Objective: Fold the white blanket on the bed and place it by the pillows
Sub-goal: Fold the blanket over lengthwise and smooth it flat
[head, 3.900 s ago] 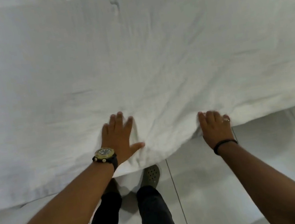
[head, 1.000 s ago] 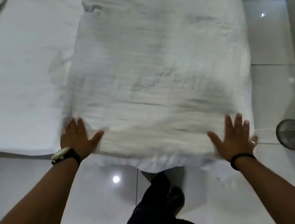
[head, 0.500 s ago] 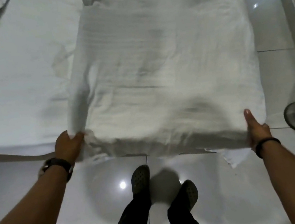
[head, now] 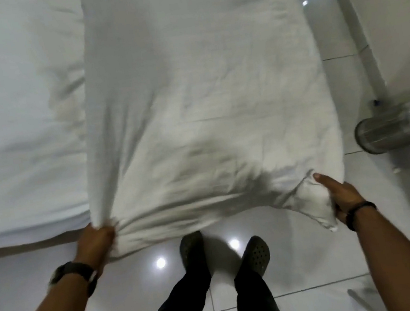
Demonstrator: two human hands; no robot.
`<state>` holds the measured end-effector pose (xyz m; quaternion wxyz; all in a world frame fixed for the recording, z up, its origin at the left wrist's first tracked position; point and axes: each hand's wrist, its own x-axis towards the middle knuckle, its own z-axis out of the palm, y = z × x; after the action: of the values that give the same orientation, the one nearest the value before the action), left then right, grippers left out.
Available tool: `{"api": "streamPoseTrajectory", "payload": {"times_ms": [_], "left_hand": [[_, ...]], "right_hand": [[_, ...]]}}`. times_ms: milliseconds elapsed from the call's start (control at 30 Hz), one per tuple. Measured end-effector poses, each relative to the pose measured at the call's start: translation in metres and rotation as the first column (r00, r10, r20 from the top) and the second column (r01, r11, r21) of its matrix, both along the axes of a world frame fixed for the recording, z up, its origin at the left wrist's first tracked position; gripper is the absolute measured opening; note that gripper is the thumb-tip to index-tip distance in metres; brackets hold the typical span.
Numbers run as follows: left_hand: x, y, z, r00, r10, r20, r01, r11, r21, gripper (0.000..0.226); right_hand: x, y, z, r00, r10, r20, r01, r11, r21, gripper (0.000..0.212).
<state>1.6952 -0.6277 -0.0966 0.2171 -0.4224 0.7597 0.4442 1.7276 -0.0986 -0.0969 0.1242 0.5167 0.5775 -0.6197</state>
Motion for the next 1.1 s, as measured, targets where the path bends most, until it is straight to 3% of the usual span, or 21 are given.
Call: {"api": "streamPoseTrajectory", "payload": {"times_ms": [67,167,300,400,600,700,833,967,1100], "left_hand": [[0.002,-0.009,0.011,0.995,-0.089,-0.039,0.086,0.993,-0.084,0.048],[0.004,-0.016,0.025,0.974,-0.214,-0.072,0.202,0.968,-0.148,0.051],[0.019,-0.018,0.038,0.985,-0.117,-0.128,0.107,0.991,-0.081,0.044],[0.043,-0.023,0.048,0.985,-0.065,-0.163,0.061,0.998,-0.032,0.054],[0.070,-0.012,0.105,0.945,-0.142,-0.294,0.114,0.987,-0.109,0.065],[0.067,-0.011,0.115,0.918,-0.221,-0.328,0.149,0.961,-0.231,0.075],[0.062,-0.020,0.091,0.929,-0.270,-0.252,0.183,0.929,-0.321,0.082],[0.056,-0.028,0.045,0.966,-0.158,-0.205,0.092,0.950,-0.300,0.075],[0.056,-0.044,0.000,0.983,-0.133,-0.127,0.090,0.950,-0.298,0.093]], "right_hand": [[0.003,-0.001,0.017,0.999,-0.019,-0.041,0.021,0.999,0.035,0.101],[0.006,0.001,0.045,0.998,-0.005,-0.065,0.009,0.998,0.064,0.067],[0.025,-0.005,0.070,1.000,-0.004,-0.027,0.010,0.974,0.225,0.049],[0.060,-0.010,0.072,0.991,0.113,0.065,-0.130,0.901,0.414,0.053],[0.081,-0.018,0.101,0.972,0.229,-0.050,-0.167,0.825,0.539,0.033],[0.066,-0.008,0.116,0.946,0.317,-0.060,-0.222,0.775,0.592,0.041],[0.012,0.024,0.131,0.895,0.441,-0.065,-0.264,0.642,0.720,0.054],[-0.041,0.034,0.137,0.890,0.384,-0.247,-0.098,0.689,0.718,0.031],[-0.063,0.030,0.079,0.911,0.387,-0.144,-0.188,0.699,0.690,0.042]]}}
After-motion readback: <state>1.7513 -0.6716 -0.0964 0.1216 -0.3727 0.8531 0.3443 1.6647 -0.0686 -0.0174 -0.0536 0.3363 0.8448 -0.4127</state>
